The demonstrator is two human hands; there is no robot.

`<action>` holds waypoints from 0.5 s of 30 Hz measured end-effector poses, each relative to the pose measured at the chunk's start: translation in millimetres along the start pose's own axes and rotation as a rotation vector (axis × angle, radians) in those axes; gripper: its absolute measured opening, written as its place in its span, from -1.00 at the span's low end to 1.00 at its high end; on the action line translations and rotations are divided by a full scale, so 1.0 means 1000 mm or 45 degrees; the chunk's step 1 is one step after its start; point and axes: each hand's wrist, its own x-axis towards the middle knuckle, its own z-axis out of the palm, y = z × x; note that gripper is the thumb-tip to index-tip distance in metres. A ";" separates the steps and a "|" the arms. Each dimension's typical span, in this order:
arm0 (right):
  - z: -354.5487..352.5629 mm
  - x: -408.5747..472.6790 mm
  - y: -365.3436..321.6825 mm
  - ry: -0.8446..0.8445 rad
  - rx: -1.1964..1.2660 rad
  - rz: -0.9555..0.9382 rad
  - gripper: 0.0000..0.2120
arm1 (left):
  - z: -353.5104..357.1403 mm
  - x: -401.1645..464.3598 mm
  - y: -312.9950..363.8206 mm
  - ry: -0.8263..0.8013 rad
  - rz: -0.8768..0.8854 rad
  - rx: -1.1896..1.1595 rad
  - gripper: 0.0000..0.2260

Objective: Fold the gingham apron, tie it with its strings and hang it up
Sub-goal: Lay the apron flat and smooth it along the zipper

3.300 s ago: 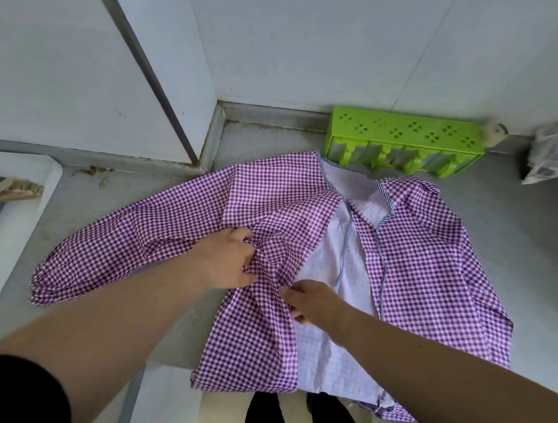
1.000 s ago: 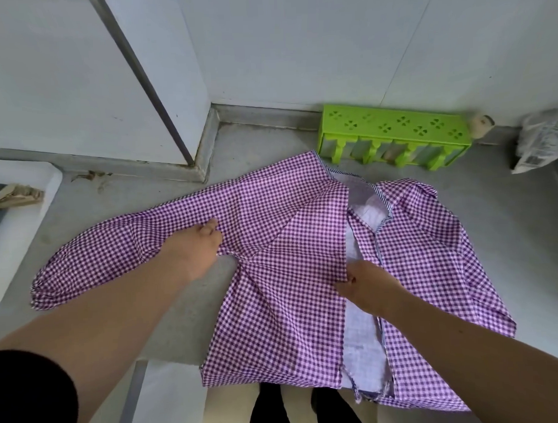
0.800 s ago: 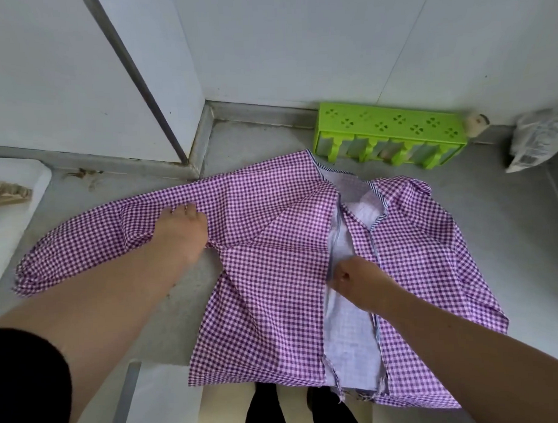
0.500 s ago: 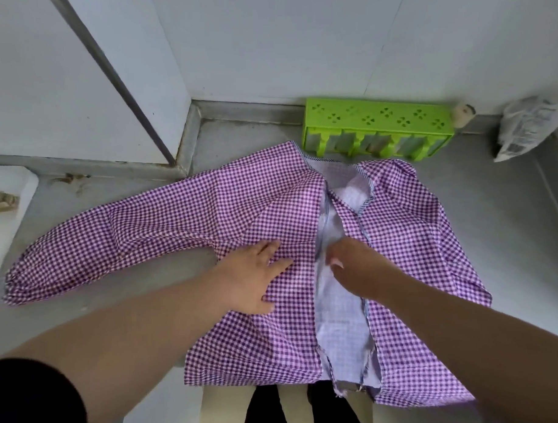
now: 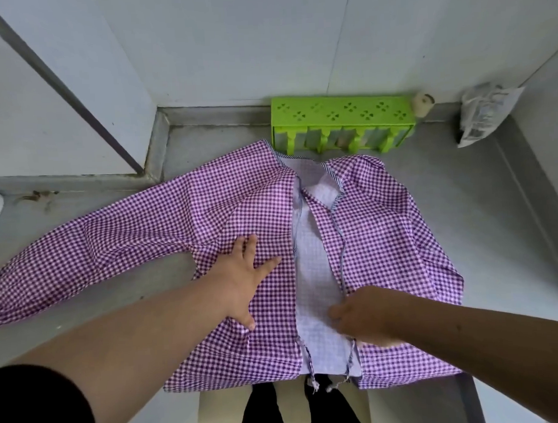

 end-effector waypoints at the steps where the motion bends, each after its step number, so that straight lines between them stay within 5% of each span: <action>1: -0.001 0.000 0.000 0.027 0.022 0.013 -0.67 | -0.001 0.000 0.001 -0.003 -0.001 0.009 0.32; 12: -0.048 0.028 -0.017 0.566 0.292 -0.031 -0.82 | -0.009 -0.001 0.005 -0.062 -0.044 0.011 0.31; 15: -0.039 0.038 -0.017 0.464 0.489 0.158 -0.80 | -0.012 -0.002 0.003 -0.059 -0.034 -0.073 0.19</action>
